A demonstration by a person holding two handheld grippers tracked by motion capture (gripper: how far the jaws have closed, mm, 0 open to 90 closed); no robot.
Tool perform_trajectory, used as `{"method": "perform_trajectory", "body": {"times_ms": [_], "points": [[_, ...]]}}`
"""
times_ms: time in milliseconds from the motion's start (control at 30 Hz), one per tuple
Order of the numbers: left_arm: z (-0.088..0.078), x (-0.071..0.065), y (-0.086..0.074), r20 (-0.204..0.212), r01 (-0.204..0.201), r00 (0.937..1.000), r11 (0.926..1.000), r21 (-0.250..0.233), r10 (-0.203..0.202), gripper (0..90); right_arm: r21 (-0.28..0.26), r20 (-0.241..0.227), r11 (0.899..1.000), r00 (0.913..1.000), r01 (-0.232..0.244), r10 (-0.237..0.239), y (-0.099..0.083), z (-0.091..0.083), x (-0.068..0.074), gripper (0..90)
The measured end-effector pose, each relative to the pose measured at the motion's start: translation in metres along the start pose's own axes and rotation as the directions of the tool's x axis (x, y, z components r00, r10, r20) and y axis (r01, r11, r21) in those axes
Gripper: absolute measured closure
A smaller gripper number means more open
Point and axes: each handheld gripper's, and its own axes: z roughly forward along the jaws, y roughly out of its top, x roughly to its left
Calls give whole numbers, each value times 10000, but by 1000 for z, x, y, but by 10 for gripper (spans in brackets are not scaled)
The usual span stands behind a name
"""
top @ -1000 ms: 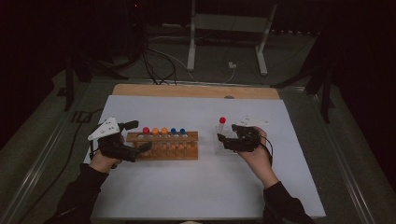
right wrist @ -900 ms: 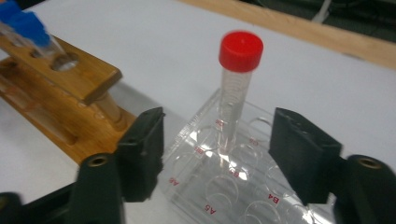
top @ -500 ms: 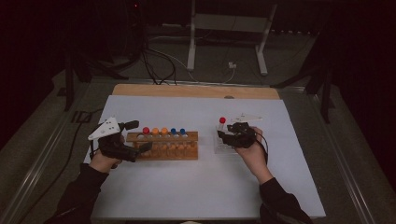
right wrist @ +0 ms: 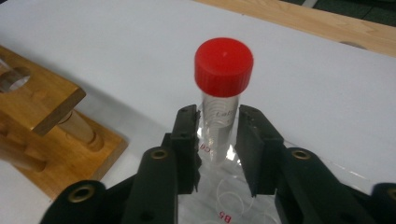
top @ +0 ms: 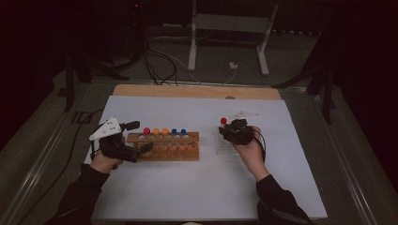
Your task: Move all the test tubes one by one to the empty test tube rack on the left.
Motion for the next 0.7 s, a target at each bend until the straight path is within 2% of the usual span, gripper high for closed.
{"method": "perform_trajectory", "body": {"times_ms": [67,267,700], "points": [[0,0,0,-34,-14,10000,10000,9,14,12,-1,-3,10000,10000,3,-3,0,1,0,732],[0,0,0,-29,1,10000,10000,18,-1,12,-210,96,9996,9998,191,-189,2,-2,1,744],[1,-5,5,26,-69,10000,9999,80,69,12,-1471,119,9877,9986,534,-522,21,-49,2,745]]}}
